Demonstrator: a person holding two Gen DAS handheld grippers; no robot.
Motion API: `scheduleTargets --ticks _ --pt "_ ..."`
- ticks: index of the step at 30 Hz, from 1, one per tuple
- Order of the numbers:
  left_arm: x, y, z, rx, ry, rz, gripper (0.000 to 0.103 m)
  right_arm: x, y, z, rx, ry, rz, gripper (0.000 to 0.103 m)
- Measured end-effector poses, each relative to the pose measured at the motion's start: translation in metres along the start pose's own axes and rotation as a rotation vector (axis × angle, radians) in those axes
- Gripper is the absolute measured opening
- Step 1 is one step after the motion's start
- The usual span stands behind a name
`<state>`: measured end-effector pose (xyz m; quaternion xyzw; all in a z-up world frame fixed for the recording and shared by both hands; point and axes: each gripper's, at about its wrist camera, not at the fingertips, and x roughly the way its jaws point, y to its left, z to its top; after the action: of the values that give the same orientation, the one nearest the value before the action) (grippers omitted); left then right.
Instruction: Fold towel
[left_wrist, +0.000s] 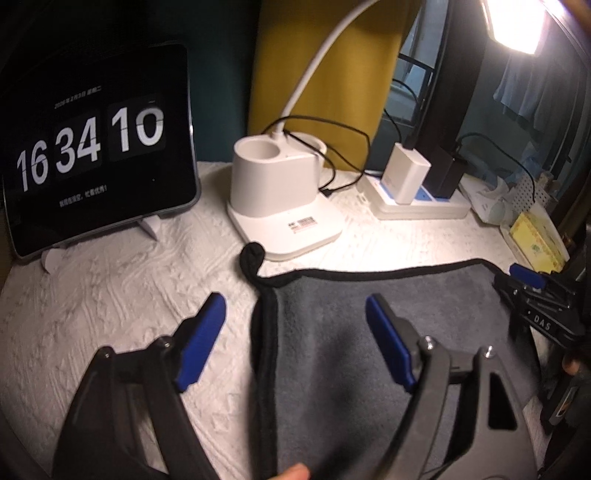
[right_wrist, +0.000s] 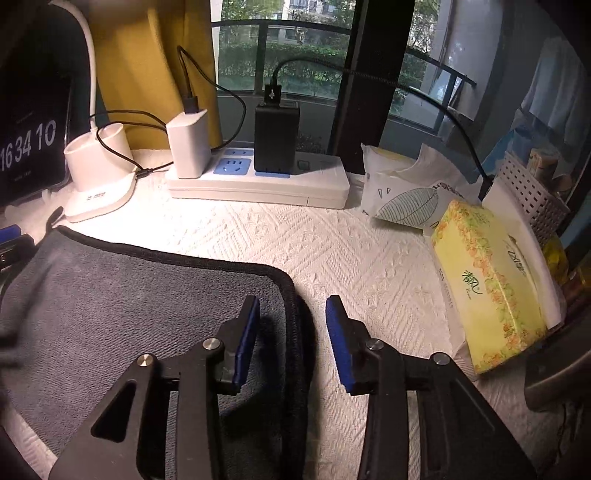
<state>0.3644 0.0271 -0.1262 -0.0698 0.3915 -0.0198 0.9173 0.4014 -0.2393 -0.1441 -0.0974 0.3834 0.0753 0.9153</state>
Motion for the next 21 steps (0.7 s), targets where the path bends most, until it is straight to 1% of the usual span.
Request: scheduleTargets --ticks 12,21 --pt "-0.037 -0.003 -0.009 -0.005 -0.033 -0.007 0.08 -0.046 0.005 -0.005 0.003 -0.06 0.001 0.04" --pt "-0.072 -0.006 -0.017 0.008 -0.074 -0.012 0.08 -0.076 0.013 -0.014 0.004 -0.09 0.002 0.04"
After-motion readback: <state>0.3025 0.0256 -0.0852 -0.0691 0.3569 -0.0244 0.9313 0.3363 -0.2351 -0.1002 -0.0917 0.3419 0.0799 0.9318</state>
